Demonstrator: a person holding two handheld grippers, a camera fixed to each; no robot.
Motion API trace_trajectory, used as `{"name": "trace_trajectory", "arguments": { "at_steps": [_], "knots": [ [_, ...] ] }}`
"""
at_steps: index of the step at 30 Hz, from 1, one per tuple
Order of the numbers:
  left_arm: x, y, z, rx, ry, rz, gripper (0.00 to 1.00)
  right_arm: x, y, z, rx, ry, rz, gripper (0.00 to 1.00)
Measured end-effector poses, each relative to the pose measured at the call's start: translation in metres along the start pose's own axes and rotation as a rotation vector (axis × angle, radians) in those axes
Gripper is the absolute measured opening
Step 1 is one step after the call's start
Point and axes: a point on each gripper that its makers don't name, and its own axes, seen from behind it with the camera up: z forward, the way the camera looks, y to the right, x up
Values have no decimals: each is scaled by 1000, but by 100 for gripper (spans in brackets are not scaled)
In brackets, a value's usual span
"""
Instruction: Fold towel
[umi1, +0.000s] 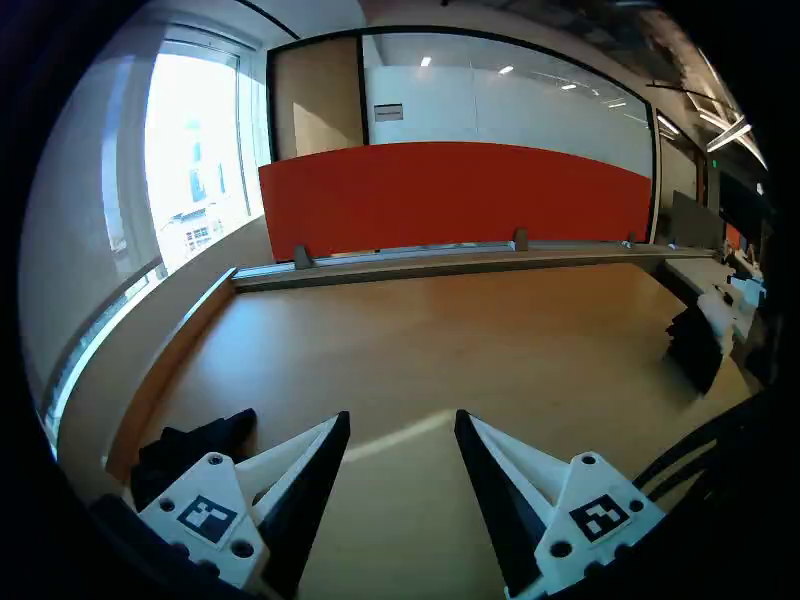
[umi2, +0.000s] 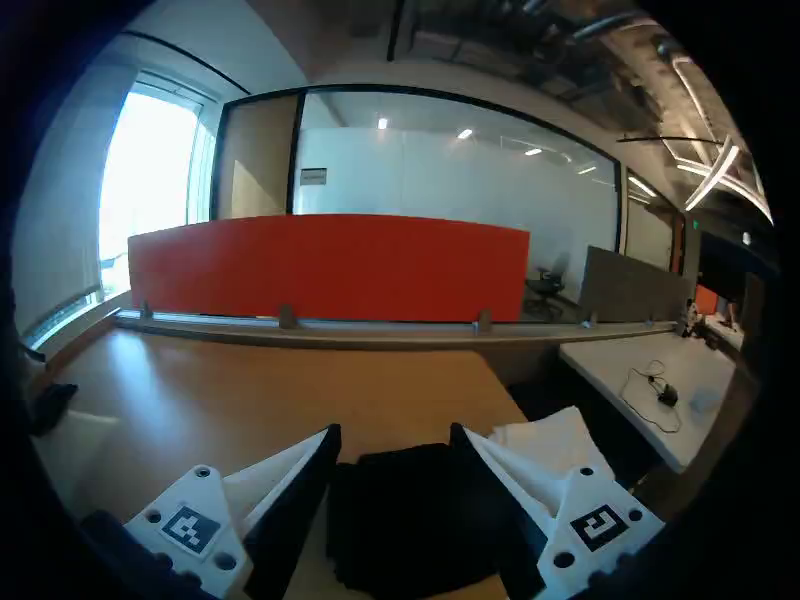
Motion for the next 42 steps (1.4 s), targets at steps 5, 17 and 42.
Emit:
{"name": "trace_trajectory", "arguments": {
  "at_steps": [5, 17, 42],
  "knots": [
    [13, -6, 7, 11, 36, -1, 77, 13, -23, 3, 13, 29, 3, 84],
    [36, -15, 16, 14, 117, -27, 77, 48, -109, 3, 83, 104, -58, 88],
    [78, -27, 13, 11, 291, -41, 77, 79, -219, 8, 118, 178, -32, 88]
  ]
}}
